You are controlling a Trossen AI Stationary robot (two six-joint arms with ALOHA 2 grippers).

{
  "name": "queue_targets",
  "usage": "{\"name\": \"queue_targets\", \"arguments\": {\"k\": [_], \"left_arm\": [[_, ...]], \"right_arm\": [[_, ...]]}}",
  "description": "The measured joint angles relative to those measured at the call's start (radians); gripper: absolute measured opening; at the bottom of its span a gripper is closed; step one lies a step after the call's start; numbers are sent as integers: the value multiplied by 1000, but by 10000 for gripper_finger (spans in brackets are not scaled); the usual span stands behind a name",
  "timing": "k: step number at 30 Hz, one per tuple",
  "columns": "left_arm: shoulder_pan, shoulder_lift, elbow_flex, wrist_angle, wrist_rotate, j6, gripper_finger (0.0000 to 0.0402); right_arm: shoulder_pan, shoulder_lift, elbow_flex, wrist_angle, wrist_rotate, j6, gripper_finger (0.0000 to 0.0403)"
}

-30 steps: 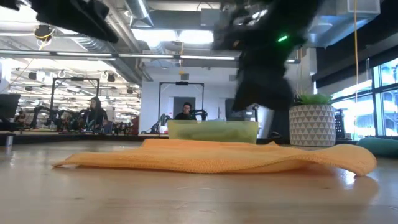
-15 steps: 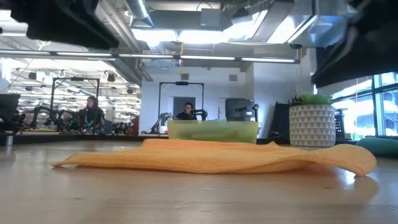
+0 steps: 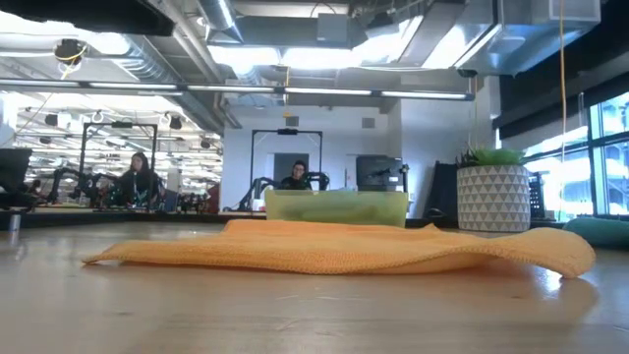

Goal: Fold microfiber towels
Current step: Fold the orange cloth

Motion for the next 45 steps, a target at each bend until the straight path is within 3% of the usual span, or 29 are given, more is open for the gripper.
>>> {"name": "queue_targets", "arguments": {"k": [8,14,22,27,29,32,35,38,45], "left_arm": [[-58,134,0,150,-59,-54,78],[-69,148,0,237,-60,-89,77],[-39,148,1,286,-50,-82,76],[6,148,1,281,-2,-79,76],[39,150,1,273,76,-79,76],[61,177,1,257,141,-30,76],[54,196,1,249,156,137,80],[54,200,1,217,183,213,85],[76,201,1,37,272,158,87]], "right_arm": [[37,0,-92,52,65,-32,61],[42,-56,-195,81,-54,-39,49],[20,-356,-397,292,-145,-285,22],[-70,-569,-629,575,-196,-392,22],[-122,-605,-717,734,-232,-434,23],[-168,-605,-792,893,-324,-500,29],[-165,-580,-793,980,-295,-548,42],[-161,-527,-739,976,-246,-627,62],[-178,-308,-582,876,-222,-750,110]]}}
